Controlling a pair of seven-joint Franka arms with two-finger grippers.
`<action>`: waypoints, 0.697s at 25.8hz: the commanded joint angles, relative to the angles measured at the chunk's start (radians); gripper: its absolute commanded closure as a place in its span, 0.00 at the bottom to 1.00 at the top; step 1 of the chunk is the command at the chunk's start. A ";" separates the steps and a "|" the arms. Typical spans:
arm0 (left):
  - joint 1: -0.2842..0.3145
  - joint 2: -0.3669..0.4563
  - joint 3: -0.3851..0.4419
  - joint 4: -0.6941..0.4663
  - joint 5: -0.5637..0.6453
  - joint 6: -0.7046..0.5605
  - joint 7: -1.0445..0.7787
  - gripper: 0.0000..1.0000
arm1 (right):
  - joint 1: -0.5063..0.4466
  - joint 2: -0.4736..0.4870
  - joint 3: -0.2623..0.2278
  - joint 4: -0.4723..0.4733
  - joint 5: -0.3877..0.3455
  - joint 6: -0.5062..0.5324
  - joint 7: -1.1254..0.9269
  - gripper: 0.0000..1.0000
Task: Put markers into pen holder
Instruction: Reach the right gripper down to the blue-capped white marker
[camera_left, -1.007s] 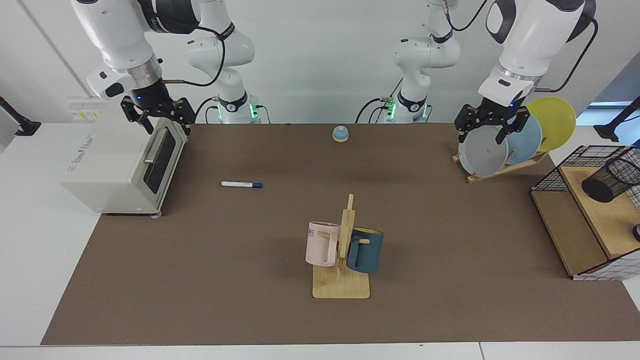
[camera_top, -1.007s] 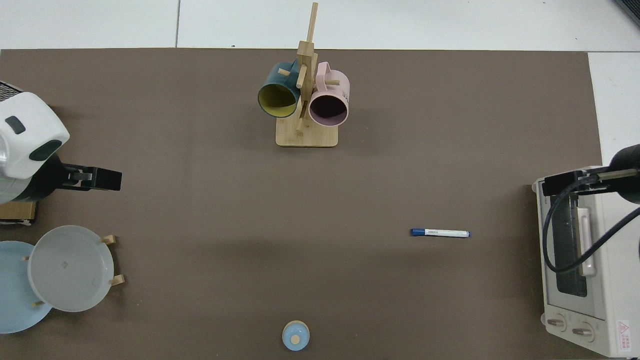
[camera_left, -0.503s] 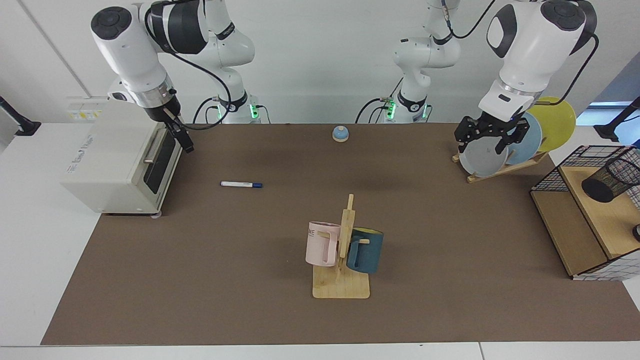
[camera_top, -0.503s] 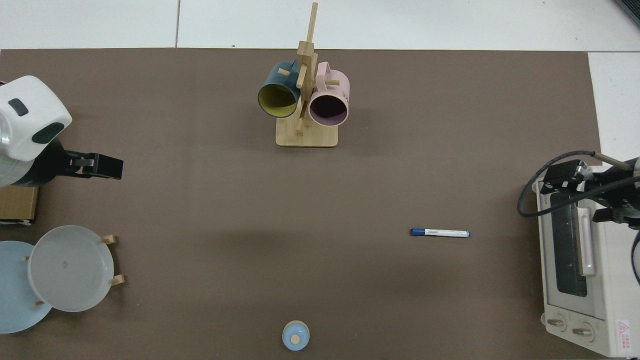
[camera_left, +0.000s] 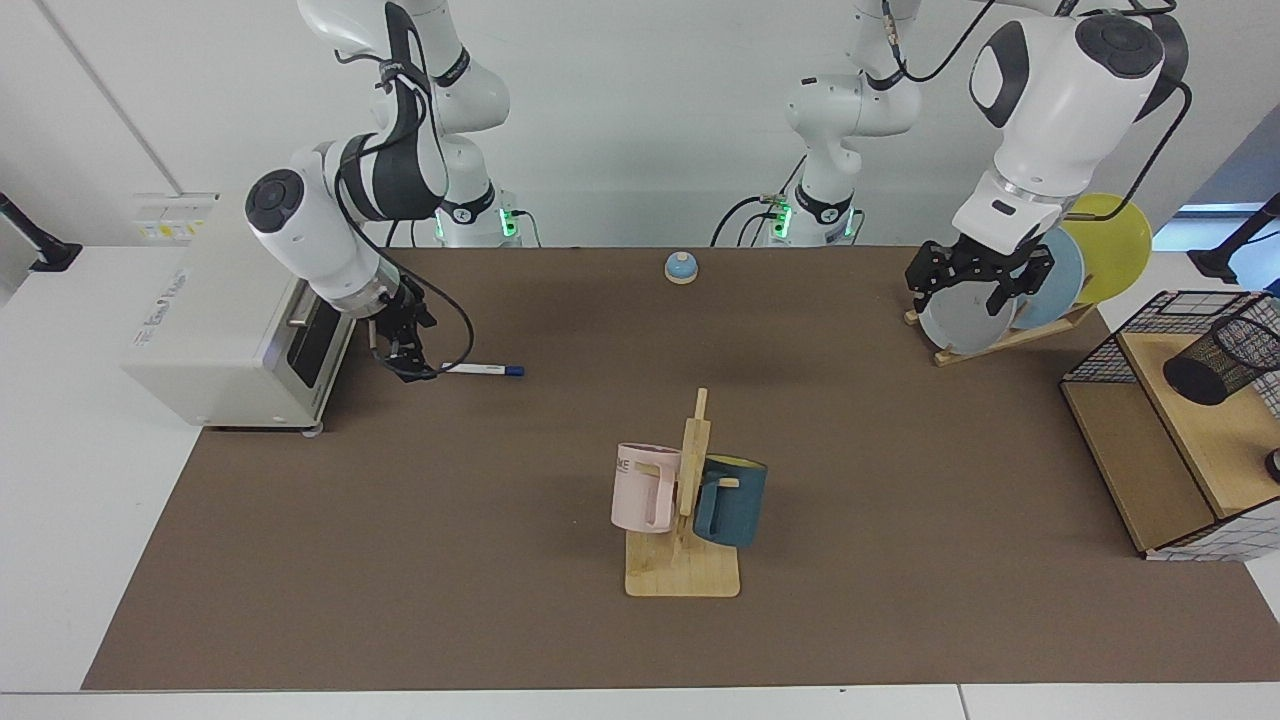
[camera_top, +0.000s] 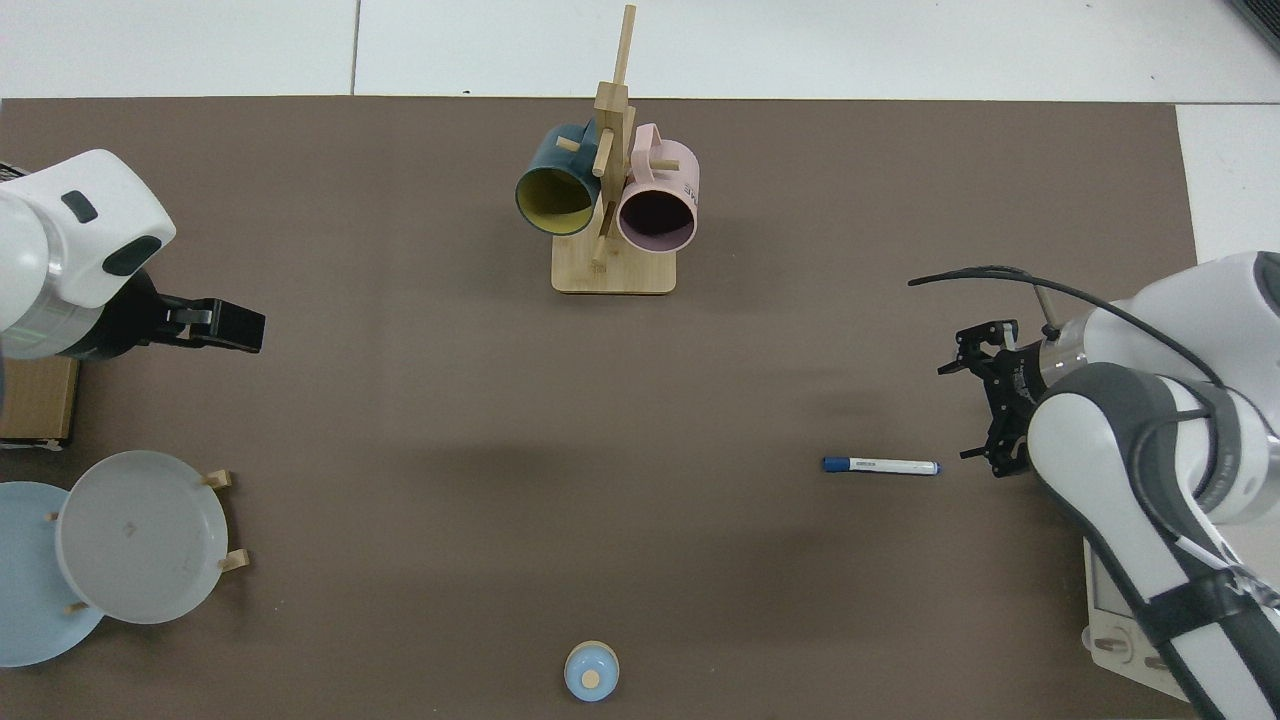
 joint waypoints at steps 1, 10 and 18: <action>-0.007 -0.010 0.006 -0.020 -0.007 0.024 0.095 0.01 | 0.027 -0.010 0.004 -0.094 0.041 0.101 0.035 0.00; -0.024 -0.007 0.002 -0.019 0.004 0.063 0.361 0.01 | 0.016 0.007 0.004 -0.174 0.084 0.171 0.027 0.00; -0.033 -0.001 0.002 -0.019 0.030 0.130 0.572 0.01 | -0.004 0.027 0.004 -0.249 0.148 0.274 -0.036 0.00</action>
